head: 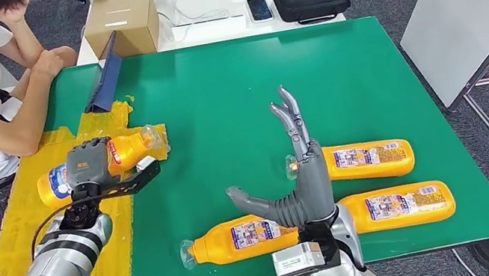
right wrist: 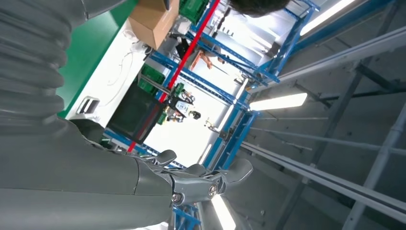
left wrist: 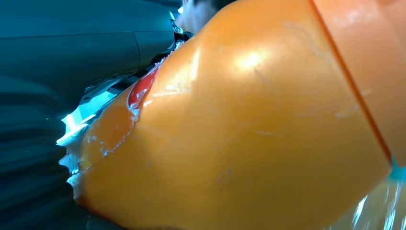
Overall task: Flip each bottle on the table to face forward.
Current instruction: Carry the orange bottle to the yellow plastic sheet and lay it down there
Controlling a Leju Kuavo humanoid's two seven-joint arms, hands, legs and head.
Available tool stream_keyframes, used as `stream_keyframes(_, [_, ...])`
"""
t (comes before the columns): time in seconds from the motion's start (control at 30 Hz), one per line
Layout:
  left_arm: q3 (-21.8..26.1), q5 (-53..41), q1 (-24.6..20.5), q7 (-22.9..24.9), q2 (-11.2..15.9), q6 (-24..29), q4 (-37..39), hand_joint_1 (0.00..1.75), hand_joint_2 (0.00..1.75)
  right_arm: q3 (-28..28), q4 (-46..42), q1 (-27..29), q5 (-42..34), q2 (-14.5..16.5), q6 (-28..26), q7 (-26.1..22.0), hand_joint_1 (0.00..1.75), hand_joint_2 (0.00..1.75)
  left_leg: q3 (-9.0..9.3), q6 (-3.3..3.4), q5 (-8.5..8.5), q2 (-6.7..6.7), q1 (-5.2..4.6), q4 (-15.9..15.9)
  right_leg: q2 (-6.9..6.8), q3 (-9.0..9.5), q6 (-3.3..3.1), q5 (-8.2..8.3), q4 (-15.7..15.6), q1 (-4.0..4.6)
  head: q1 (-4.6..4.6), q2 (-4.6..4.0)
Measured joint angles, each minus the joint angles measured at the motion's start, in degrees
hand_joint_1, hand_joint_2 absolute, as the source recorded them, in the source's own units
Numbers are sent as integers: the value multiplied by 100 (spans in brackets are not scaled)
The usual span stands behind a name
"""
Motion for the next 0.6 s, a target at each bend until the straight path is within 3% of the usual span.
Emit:
stream_keyframes(0.13, [3,158,123,-263,28,-74,133,175,175,36,40,-21,15,-35,48,7,0,175,-1,0,0,-6,-1,0,-1,0,0,0,-1,0,-1,0])
stream_keyframes(0.2, [7,217,167,-367,28,-96,173,163,175,58,71,-41,39,-45,91,28,0,175,-1,0,0,-6,-1,0,-2,0,0,0,0,0,-2,0])
stream_keyframes(0.23, [11,244,184,-407,28,-98,189,147,175,67,90,-52,49,-48,106,40,0,175,-1,0,0,-6,-1,0,-2,0,0,0,0,0,-1,0])
stream_keyframes(0.33, [45,365,231,-590,26,-113,229,42,175,84,159,-83,74,-51,116,65,0,175,-1,0,0,-5,-1,0,-2,0,1,1,0,0,-1,0])
stream_keyframes(0.37, [55,398,240,-655,24,-131,239,15,175,86,181,-90,78,-52,116,69,0,175,0,0,0,-5,-1,0,-2,0,1,1,0,0,-2,0])
stream_keyframes(0.4, [63,426,245,-712,20,-149,248,1,175,86,203,-97,79,-53,117,72,0,175,0,0,0,-6,-1,0,-2,1,1,1,0,0,-2,0])
stream_keyframes(0.6, [173,527,258,-922,-22,-198,268,0,175,90,310,-142,79,-57,165,85,0,175,2,0,0,-8,0,0,-4,4,0,0,0,1,-2,0])
